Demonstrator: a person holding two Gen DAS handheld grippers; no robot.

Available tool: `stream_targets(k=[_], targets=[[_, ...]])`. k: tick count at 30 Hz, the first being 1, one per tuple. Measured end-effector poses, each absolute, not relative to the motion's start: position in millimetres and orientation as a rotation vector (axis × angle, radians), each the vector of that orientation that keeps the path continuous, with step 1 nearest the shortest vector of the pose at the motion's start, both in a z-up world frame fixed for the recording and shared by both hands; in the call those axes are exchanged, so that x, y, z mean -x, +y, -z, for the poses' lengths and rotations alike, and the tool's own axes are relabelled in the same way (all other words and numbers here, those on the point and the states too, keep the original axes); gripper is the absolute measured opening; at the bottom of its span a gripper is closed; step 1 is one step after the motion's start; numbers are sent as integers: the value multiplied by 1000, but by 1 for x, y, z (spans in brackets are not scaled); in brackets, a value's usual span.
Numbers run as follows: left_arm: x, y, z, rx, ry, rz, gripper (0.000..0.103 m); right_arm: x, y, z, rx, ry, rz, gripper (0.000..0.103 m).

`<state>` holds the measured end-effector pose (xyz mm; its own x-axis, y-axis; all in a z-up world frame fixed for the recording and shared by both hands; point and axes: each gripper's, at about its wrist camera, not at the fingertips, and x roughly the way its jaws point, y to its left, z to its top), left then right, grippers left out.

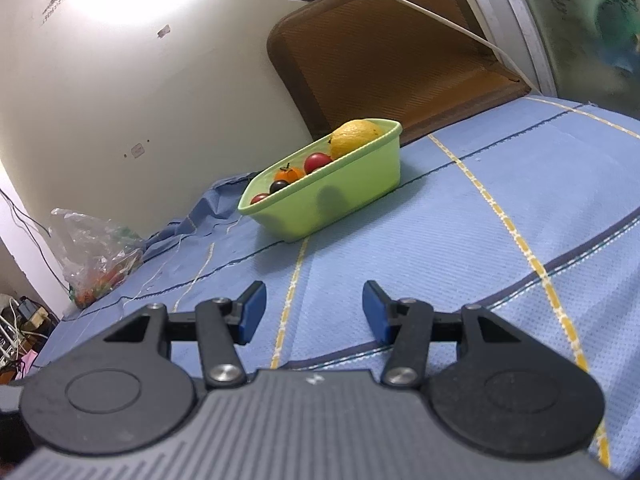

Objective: Organize fruits

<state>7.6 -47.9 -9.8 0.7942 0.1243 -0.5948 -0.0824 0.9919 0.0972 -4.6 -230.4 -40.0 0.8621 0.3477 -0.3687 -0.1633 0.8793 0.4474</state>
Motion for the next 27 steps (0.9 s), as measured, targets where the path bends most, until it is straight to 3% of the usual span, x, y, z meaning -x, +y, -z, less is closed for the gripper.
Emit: stream_targets(k=[27], targets=[[-18,-58,12,-134,575,-125,103,-4,-242,43,-521,467,-301,57]])
